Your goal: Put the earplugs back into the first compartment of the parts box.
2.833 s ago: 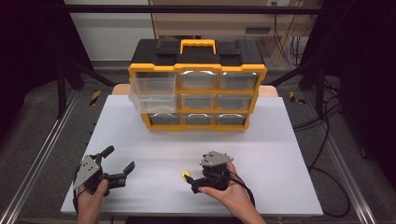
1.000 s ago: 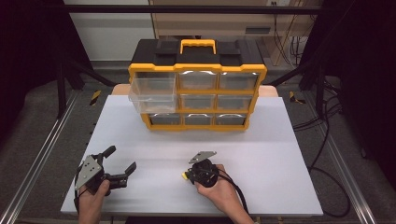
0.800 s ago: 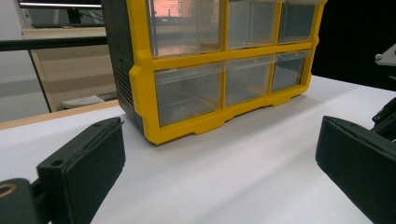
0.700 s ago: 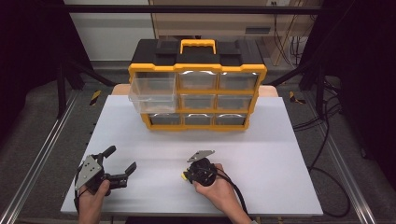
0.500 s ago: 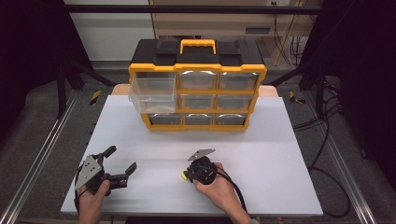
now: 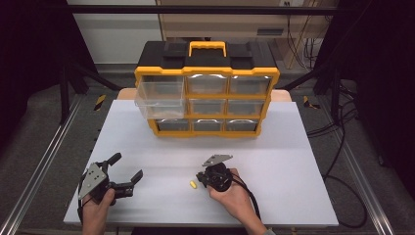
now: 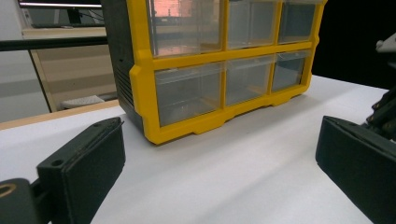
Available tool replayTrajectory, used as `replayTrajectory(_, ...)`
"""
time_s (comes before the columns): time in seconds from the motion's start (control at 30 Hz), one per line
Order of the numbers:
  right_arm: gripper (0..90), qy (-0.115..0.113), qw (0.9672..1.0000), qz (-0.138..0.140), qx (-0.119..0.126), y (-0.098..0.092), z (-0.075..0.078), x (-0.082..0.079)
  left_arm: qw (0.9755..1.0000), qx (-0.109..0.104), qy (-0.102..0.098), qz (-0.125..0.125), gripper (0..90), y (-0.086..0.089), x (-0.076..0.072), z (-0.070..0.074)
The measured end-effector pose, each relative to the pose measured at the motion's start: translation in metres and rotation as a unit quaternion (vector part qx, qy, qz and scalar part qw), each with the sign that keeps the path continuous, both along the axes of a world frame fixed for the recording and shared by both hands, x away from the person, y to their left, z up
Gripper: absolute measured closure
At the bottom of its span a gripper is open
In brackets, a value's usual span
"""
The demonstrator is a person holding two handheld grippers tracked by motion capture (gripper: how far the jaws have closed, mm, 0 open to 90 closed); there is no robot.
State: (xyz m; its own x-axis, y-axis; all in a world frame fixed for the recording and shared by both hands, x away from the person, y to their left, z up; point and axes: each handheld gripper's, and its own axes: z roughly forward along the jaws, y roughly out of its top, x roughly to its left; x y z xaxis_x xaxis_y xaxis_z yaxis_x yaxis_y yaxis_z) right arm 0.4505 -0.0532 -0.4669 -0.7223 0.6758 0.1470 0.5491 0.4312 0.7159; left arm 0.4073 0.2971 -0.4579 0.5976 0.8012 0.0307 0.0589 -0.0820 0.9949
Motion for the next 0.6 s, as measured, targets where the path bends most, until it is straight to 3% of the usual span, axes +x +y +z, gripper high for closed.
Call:
replayTrajectory(0.23, 84.9, -0.053, 0.9976, -0.02, 0.039, -0.017, 0.03, 0.003, 1.0, 0.0, -0.001, 0.002, 1.2, 0.0, 0.0, 0.0)
replayTrajectory(0.6, 84.9, -0.121, 0.9888, -0.033, 0.081, -0.033, 0.093, 0.012, 1.0, 0.0, -0.003, 0.008, 1.2, 0.001, -0.001, 0.0)
